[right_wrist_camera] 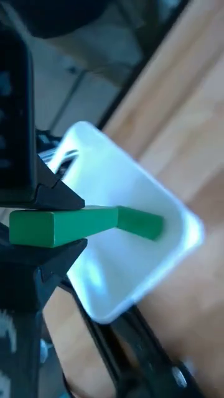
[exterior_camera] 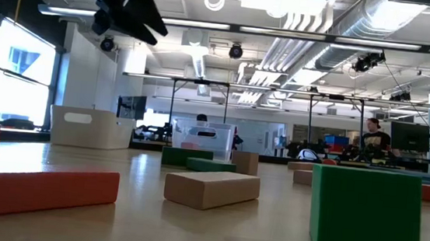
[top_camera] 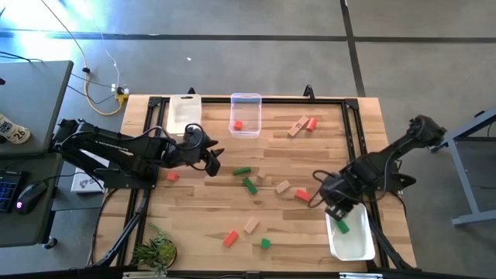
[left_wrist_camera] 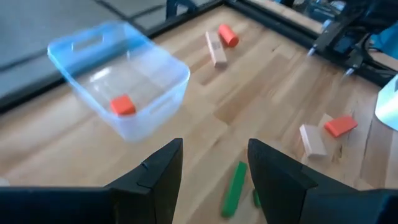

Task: Sort & place blocks by color
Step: Put the green block into the bottom white bin

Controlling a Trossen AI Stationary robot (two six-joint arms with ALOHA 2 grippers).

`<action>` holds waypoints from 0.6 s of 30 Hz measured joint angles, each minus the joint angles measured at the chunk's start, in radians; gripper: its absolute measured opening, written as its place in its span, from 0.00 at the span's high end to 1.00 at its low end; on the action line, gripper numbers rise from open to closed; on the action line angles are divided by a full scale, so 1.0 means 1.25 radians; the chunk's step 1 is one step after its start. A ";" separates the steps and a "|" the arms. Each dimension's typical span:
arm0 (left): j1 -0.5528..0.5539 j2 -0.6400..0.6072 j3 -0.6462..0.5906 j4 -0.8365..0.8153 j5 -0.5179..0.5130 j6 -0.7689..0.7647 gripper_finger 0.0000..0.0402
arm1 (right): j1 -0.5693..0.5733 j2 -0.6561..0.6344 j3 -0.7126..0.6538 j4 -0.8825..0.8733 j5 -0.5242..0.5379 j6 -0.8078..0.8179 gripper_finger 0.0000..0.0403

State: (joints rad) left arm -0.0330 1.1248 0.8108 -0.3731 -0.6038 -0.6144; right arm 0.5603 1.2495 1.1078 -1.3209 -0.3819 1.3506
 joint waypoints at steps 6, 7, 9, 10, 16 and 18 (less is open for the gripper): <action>0.000 0.000 0.000 -0.053 0.060 -0.081 0.58 | 0.033 0.000 -0.080 0.141 -0.065 0.007 0.91; 0.000 0.000 0.000 -0.057 0.070 -0.091 0.58 | 0.035 0.000 -0.092 0.163 -0.076 0.012 0.91; 0.000 0.000 0.000 -0.061 0.086 -0.108 0.58 | 0.035 0.000 -0.119 0.198 -0.088 0.017 0.91; 0.000 0.001 0.000 -0.061 0.092 -0.118 0.58 | 0.035 0.000 -0.130 0.206 -0.094 0.018 0.91; -0.002 0.001 0.000 -0.061 0.134 -0.165 0.58 | 0.036 0.000 -0.183 0.234 -0.123 0.027 0.90; -0.005 0.001 0.000 -0.061 0.140 -0.180 0.58 | 0.036 0.000 -0.184 0.236 -0.109 0.017 0.89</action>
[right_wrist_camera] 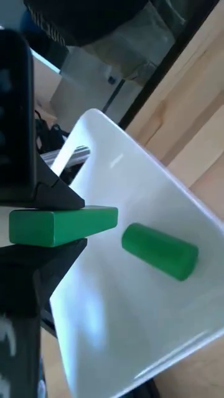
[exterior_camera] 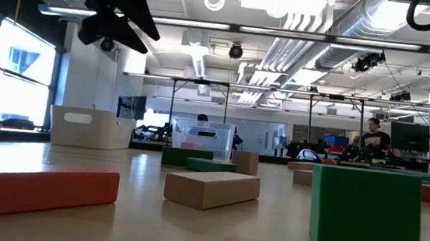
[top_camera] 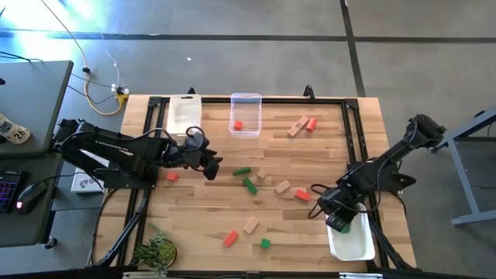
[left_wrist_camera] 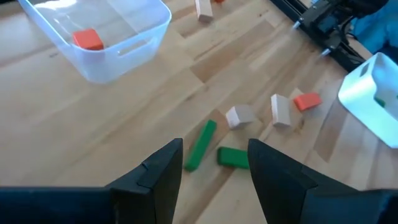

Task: Sort & place blocks by color
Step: Put the green block into the bottom white bin, then put the brown block into the top white bin

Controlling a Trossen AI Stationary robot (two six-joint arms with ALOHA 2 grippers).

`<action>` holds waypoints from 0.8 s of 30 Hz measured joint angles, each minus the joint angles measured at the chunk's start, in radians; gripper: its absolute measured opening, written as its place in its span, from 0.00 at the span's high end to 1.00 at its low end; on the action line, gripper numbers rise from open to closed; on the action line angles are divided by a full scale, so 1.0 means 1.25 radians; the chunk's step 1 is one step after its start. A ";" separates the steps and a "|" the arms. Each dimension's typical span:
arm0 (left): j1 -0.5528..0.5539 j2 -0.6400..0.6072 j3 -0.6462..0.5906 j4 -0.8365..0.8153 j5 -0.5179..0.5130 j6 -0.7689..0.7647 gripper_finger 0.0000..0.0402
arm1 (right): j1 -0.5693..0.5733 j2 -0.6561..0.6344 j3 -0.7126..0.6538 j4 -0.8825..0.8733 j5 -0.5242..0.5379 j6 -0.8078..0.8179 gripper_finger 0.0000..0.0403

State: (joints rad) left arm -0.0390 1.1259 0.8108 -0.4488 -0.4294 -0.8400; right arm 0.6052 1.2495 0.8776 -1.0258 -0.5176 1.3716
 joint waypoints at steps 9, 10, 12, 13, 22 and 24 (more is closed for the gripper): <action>-0.033 0.000 0.000 0.000 0.002 -0.019 0.58 | 0.000 0.000 0.000 0.001 0.056 -0.055 0.74; -0.036 0.000 0.000 0.000 0.002 -0.018 0.58 | 0.000 0.000 0.000 0.001 0.056 -0.056 0.73; -0.039 0.000 0.000 -0.004 0.002 -0.018 0.58 | 0.000 0.000 0.000 0.001 0.056 -0.057 0.69; -0.039 0.000 0.000 -0.007 0.001 -0.017 0.58 | 0.000 0.000 0.000 0.001 0.056 -0.057 0.68; -0.035 0.000 0.000 -0.102 -0.045 -0.017 0.58 | -0.004 0.000 0.004 0.029 0.029 0.012 0.63; -0.029 0.000 0.000 -0.115 -0.056 -0.017 0.58 | -0.004 0.000 0.022 0.029 0.032 0.028 0.63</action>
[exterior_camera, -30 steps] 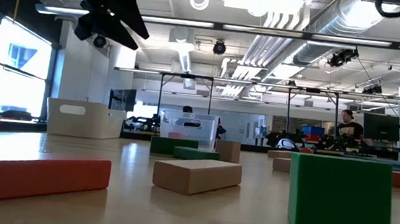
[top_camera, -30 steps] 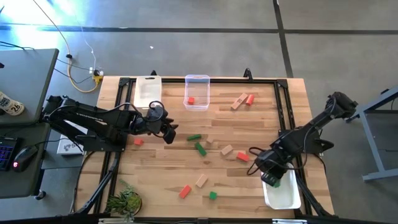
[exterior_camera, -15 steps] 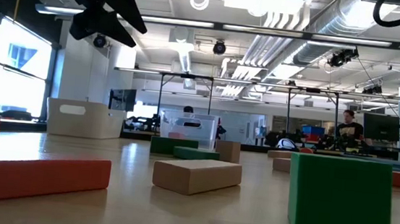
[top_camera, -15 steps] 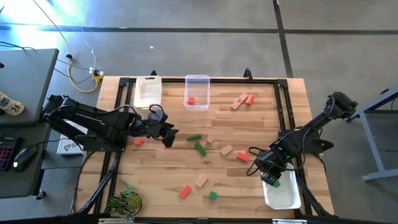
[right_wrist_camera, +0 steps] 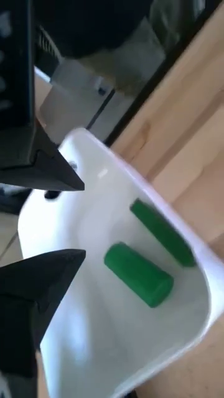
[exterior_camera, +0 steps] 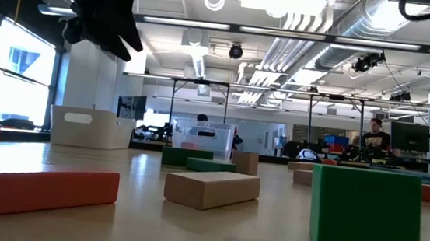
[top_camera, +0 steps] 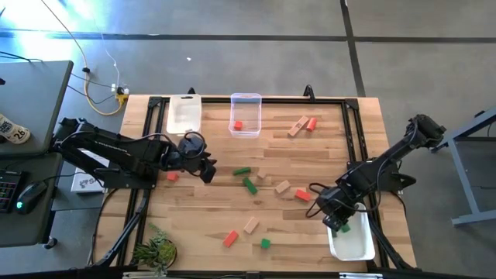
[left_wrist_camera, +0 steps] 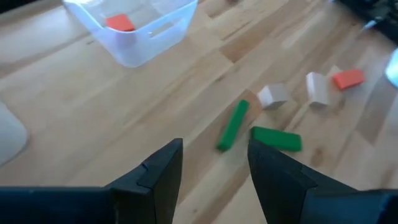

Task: Sort & place blocks by color
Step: Put the brown block into the top white bin

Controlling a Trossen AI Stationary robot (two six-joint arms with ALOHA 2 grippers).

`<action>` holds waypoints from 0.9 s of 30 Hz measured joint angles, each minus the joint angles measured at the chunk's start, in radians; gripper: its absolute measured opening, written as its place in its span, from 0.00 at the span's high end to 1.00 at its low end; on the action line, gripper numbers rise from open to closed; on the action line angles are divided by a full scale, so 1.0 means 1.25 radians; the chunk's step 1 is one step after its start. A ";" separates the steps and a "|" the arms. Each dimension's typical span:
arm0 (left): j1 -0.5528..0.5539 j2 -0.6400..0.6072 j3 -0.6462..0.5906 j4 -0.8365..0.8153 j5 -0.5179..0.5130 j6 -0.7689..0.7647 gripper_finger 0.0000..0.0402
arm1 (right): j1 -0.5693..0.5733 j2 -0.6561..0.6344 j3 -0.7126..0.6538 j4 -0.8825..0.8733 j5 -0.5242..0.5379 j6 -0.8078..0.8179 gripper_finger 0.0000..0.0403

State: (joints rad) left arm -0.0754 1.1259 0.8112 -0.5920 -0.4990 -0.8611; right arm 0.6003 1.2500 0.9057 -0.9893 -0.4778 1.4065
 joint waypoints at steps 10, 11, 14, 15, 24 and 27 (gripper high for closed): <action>0.080 0.000 0.000 -0.007 -0.011 0.099 0.58 | -0.032 0.000 0.152 -0.011 0.223 0.014 0.63; 0.090 0.000 0.000 -0.008 -0.011 0.110 0.58 | -0.042 0.000 0.161 -0.012 0.251 0.006 0.63; 0.118 0.000 0.000 -0.008 -0.011 0.149 0.58 | -0.080 0.000 0.181 -0.012 0.314 -0.030 0.63; 0.128 0.000 0.000 -0.008 -0.011 0.162 0.58 | -0.095 0.000 0.184 -0.012 0.329 -0.045 0.63; 0.207 0.000 0.000 -0.007 -0.008 0.272 0.58 | -0.268 0.000 0.185 -0.005 0.433 -0.227 0.63; 0.230 0.000 0.000 -0.007 -0.006 0.297 0.58 | -0.329 0.000 0.185 0.008 0.454 -0.317 0.63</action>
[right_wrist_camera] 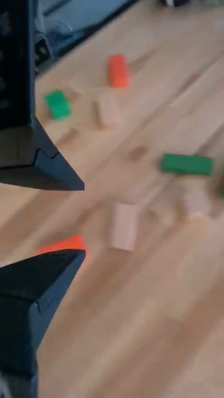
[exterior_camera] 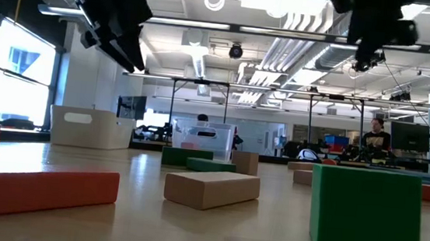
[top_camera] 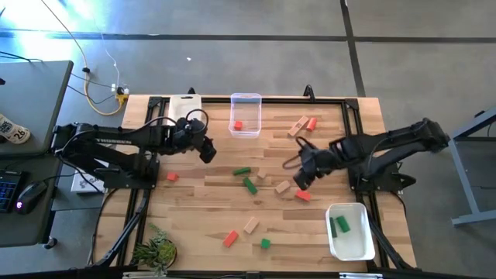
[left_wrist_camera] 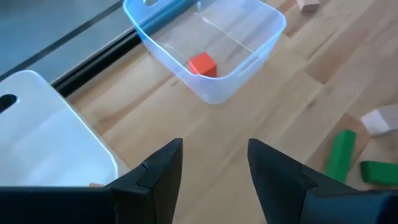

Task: Sort & place blocks by color
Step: Put the brown block into the top white bin

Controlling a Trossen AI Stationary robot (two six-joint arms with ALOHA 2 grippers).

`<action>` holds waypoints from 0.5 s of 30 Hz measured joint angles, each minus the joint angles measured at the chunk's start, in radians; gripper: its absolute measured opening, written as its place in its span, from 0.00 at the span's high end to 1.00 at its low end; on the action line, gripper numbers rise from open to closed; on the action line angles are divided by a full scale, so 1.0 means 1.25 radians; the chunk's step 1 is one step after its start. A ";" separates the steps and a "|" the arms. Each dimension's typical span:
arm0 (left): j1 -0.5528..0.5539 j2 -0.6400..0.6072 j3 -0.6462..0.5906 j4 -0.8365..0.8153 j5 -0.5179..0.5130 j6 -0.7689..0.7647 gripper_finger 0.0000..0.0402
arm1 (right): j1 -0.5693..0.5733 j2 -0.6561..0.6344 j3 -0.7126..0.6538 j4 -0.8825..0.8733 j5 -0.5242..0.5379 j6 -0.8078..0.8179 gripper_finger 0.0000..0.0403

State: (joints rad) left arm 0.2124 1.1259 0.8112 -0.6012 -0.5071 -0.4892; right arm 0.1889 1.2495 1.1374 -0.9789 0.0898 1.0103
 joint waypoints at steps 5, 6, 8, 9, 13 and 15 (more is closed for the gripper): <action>0.039 0.000 0.000 0.000 0.033 0.055 0.58 | -0.111 0.000 0.000 0.050 0.033 -0.144 0.57; 0.048 0.000 0.000 0.000 0.041 0.065 0.58 | -0.134 0.000 0.000 0.063 0.042 -0.172 0.56; 0.063 0.000 0.000 0.001 0.053 0.083 0.58 | -0.178 0.000 0.000 0.092 0.066 -0.242 0.53; 0.071 0.000 0.000 0.002 0.056 0.089 0.58 | -0.201 0.000 0.000 0.106 0.077 -0.283 0.52; 0.104 0.000 0.000 0.016 0.056 0.123 0.58 | -0.295 0.000 0.000 0.164 0.085 -0.479 0.49; 0.121 0.000 0.000 0.026 0.056 0.129 0.58 | -0.343 0.000 0.000 0.199 0.086 -0.590 0.49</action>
State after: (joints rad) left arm 0.3637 1.1259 0.8112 -0.5693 -0.4370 -0.3282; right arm -0.2398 1.2499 1.1378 -0.7304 0.1970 0.2731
